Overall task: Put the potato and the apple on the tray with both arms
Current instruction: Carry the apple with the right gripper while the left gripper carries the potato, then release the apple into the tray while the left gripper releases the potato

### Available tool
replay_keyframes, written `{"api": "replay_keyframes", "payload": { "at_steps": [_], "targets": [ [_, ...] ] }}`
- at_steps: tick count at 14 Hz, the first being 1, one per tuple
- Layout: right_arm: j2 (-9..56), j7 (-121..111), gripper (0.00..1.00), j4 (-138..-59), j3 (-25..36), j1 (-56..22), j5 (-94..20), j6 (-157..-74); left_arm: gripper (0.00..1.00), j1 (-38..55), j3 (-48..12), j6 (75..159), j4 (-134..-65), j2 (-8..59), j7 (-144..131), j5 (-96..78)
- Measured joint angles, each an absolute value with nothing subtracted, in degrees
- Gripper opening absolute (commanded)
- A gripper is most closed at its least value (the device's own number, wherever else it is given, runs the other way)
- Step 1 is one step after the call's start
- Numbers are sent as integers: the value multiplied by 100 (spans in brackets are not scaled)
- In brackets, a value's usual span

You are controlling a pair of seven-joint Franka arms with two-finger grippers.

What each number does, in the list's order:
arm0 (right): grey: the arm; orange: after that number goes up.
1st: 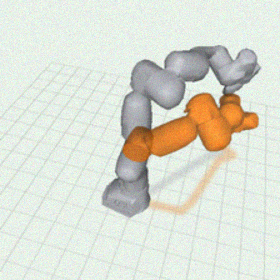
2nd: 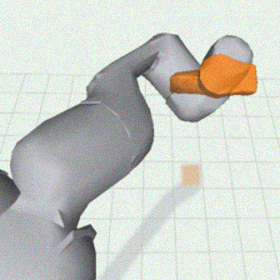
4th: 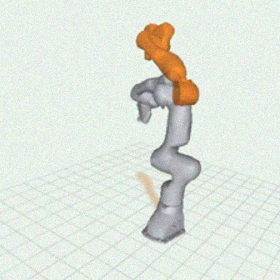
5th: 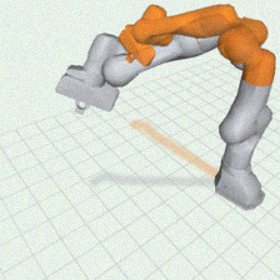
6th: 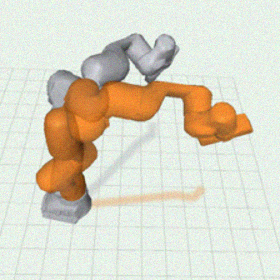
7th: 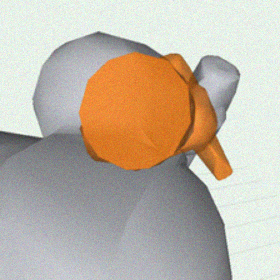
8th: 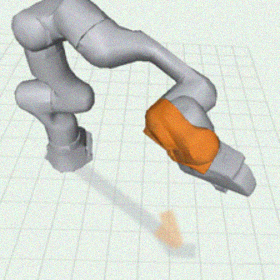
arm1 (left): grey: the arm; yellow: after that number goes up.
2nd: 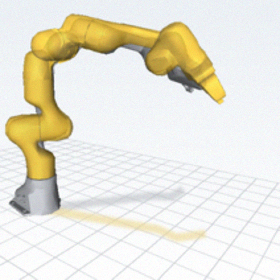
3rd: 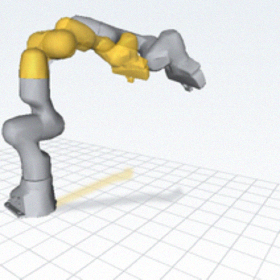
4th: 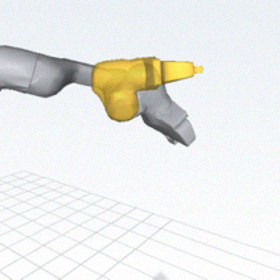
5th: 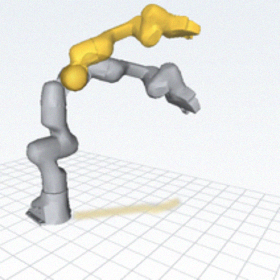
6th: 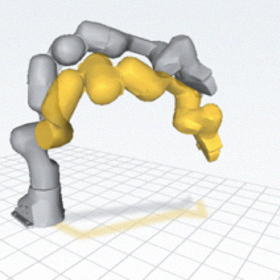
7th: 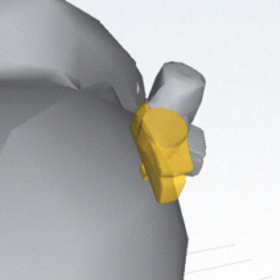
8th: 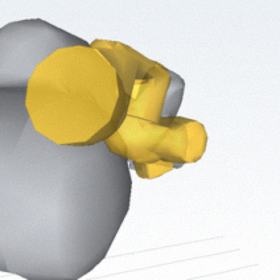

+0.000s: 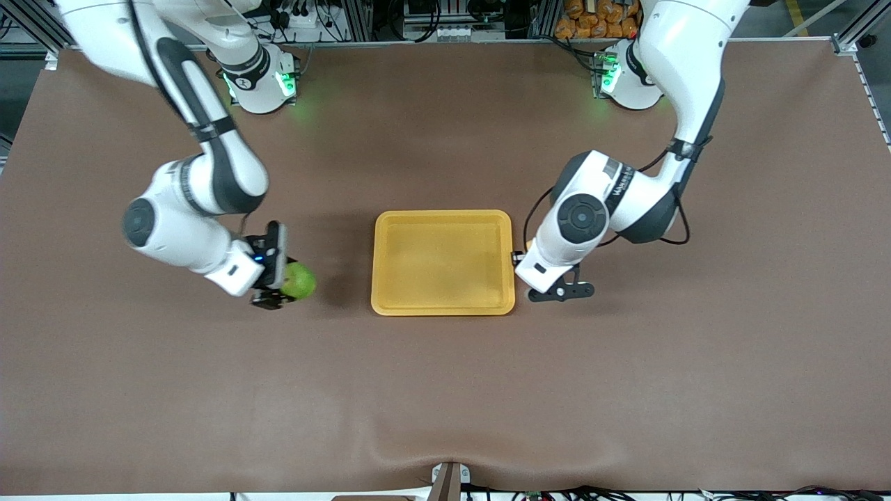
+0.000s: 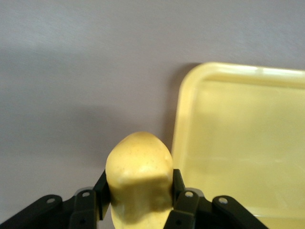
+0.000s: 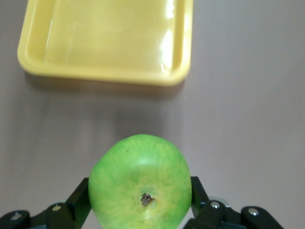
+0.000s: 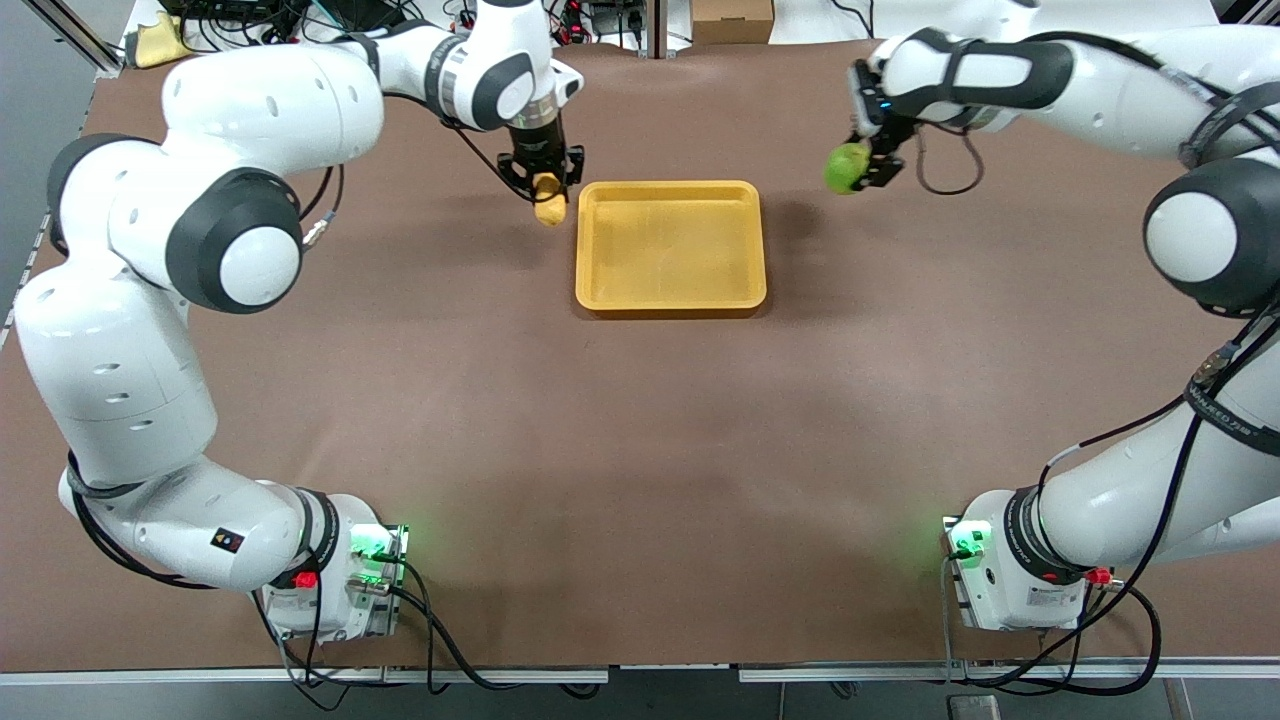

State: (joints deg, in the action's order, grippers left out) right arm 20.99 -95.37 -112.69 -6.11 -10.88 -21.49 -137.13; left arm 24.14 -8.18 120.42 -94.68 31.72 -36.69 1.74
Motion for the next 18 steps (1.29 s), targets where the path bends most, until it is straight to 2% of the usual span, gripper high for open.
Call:
{"api": "replay_keyframes", "payload": {
  "at_steps": [4,9,14,16,17,18],
  "targets": [
    [2188,-9524,0,-11387,-608,-1783,-2856,-13857,0,2785,-819,12043,-9255,3390,-3731,174],
    [2439,-9525,0,-11391,-605,-2190,-3185,-14196,0,2896,-816,12050,-9119,3669,-3733,174],
    [2676,-9524,1,-11479,-604,-2683,-3392,-14874,0,2965,-817,12067,-8919,3912,-4037,174],
    [2766,-9524,5,-11546,-603,-2746,-3403,-14975,0,3035,-816,12074,-8848,4016,-4071,174],
    [2798,-9525,11,-11582,-597,-2746,-3410,-14983,0,3055,-815,12091,-8829,4056,-4076,174],
    [2814,-9526,23,-11614,-591,-2746,-3427,-15010,0,3063,-814,12128,-8820,4090,-4076,174]
  ]
}}
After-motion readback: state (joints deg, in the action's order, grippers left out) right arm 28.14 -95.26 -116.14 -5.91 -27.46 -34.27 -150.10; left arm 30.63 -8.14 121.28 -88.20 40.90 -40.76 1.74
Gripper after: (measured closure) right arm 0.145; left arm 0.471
